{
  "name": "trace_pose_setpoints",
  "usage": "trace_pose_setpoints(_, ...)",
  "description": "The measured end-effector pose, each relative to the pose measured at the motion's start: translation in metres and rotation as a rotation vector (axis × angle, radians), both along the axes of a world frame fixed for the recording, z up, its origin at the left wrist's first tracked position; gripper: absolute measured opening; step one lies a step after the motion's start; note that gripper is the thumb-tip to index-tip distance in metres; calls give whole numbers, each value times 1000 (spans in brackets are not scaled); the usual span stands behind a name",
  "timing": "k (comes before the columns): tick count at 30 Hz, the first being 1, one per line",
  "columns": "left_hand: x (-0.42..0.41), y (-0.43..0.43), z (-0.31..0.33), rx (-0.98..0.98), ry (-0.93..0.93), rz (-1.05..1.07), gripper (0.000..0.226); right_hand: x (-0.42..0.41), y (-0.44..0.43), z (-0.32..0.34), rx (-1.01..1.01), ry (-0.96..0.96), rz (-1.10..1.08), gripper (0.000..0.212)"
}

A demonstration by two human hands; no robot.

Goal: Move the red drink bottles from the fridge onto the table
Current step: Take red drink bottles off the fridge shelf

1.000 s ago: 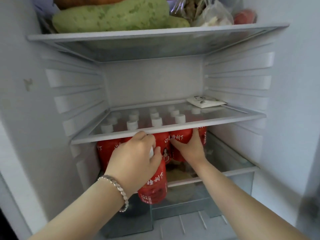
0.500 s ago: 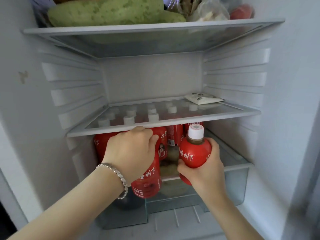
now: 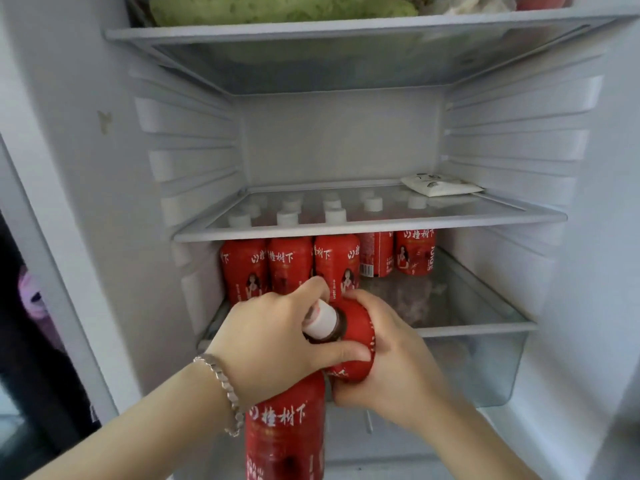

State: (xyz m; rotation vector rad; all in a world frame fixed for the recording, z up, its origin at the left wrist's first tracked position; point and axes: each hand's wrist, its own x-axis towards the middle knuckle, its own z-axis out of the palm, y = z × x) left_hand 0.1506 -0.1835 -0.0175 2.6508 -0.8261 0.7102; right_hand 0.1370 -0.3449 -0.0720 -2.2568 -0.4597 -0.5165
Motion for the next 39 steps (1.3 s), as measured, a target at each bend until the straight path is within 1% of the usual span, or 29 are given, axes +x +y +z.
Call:
trace_pose_setpoints(2, 0, 7, -2, -1, 16, 34, 62, 1, 5, -1, -35, 51, 47, 83)
trace_pose_setpoints(4, 0, 13, -4, -6, 35, 85, 59, 1, 8, 3, -42, 125, 136, 79)
trace_pose_setpoints(5, 0, 16, -5, -14, 35, 112, 59, 4, 8, 6, 9, 174, 198, 75)
trace_pose_setpoints(6, 0, 19, -5, -28, 30, 135, 59, 9, 8, 7, 111, 196, 237, 67)
trace_pose_setpoints(7, 1, 22, -4, -40, 25, 155, 59, 16, 8, 8, 242, 163, 214, 55)
trace_pose_setpoints(8, 1, 25, -3, -41, 21, 170, 59, 29, 6, 8, 379, 98, 140, 45)
trace_pose_setpoints(9, 2, 27, -2, -31, 17, 185, 58, 45, 4, 6, 470, 42, 40, 45)
trace_pose_setpoints(10, 2, 29, -1, -18, 16, 200, 58, 62, 4, 6, 496, 25, -45, 51)
trace_pose_setpoints(11, 3, 31, -1, -4, 14, 211, 57, 77, 6, 7, 491, 49, -98, 63)
trace_pose_setpoints(13, 4, 33, -1, 31, 7, 235, 54, 105, 11, 9, 547, 117, -99, 85)
trace_pose_setpoints(14, 5, 35, -1, 52, 5, 245, 54, 116, 14, 11, 610, 131, -86, 89)
trace_pose_setpoints(16, 8, 38, -4, 68, 20, 257, 54, 128, 16, 14, 659, 111, -101, 82)
trace_pose_setpoints(19, 10, 42, -7, 77, 56, 259, 54, 126, 13, 18, 516, 32, -207, 63)
trace_pose_setpoints(20, 10, 42, -8, 84, 57, 254, 53, 120, 12, 19, 467, 6, -234, 61)
trace_pose_setpoints(23, 12, 45, -10, 81, 58, 229, 52, 89, 7, 17, 370, -30, -263, 68)
trace_pose_setpoints(26, 17, 44, -12, 68, 36, 208, 53, 56, -3, 16, 363, -19, -349, 71)
trace_pose_setpoints(28, 19, 41, -14, 75, 31, 198, 52, 41, -9, 18, 355, 6, -380, 69)
trace_pose_setpoints(31, 23, 34, -17, 91, 32, 171, 52, 35, -11, 23, 421, 34, -396, 65)
trace_pose_setpoints(34, 25, 29, -18, 108, 16, 158, 53, 35, -2, 35, 401, -88, -554, 45)
trace_pose_setpoints(36, 25, 27, -18, 103, 11, 150, 53, 33, -1, 45, 260, -191, -637, 38)
trace_pose_setpoints(39, 26, 25, -16, 106, 16, 143, 53, 26, -10, 51, 25, -254, -641, 25)
